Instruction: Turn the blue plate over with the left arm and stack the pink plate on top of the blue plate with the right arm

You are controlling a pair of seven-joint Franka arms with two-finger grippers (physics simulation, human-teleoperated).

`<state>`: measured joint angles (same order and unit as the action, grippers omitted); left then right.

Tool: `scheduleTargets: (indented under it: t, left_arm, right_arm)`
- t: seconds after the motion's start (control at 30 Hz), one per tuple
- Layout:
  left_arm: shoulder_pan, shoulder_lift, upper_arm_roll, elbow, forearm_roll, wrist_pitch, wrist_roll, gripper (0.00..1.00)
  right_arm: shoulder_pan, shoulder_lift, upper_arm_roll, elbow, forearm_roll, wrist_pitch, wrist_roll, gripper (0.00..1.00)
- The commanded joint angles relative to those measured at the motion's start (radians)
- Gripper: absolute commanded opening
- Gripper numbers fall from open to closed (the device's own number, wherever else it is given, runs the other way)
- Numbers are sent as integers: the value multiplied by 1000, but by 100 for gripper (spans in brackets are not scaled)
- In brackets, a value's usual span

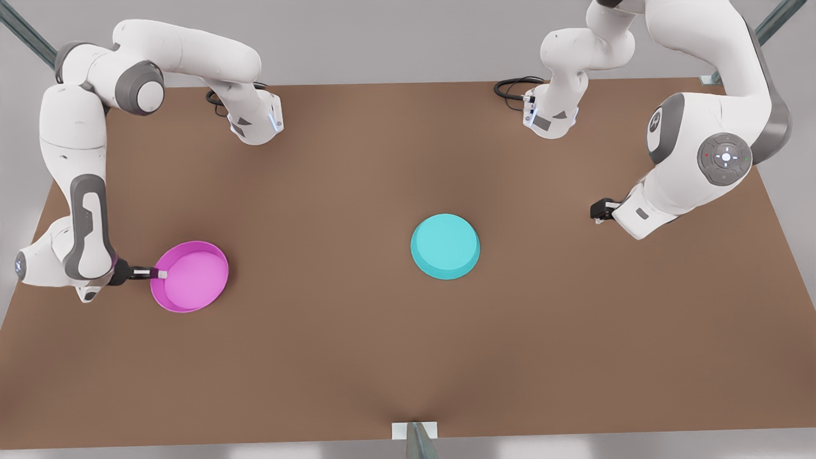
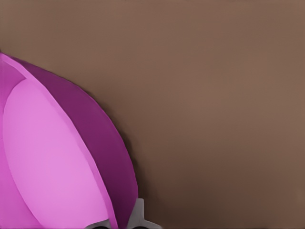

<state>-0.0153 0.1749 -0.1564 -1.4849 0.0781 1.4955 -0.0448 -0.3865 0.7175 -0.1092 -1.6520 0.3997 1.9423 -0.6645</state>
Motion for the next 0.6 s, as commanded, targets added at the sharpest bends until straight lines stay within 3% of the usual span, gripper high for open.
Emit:
scheduleTargets:
  t: [0.0, 0.1, 0.3, 0.57]
  left_arm:
    - [0, 0, 0, 0, 0, 0, 0, 100]
    - [-2, 0, 0, 2, 0, 0, 0, 100]
    - [0, 0, 0, 0, 0, 0, 0, 100]
    - [0, 0, 0, 0, 0, -1, -1, 100]
  right_arm:
    - [0, -4, 0, 0, -6, -3, 2, 21]
    - [21, -56, 19, 0, -6, -46, 6, 21]
    - [241, -73, 19, 38, -1, -51, 43, 21]
    - [664, -67, 16, 127, 51, -59, 441, 21]
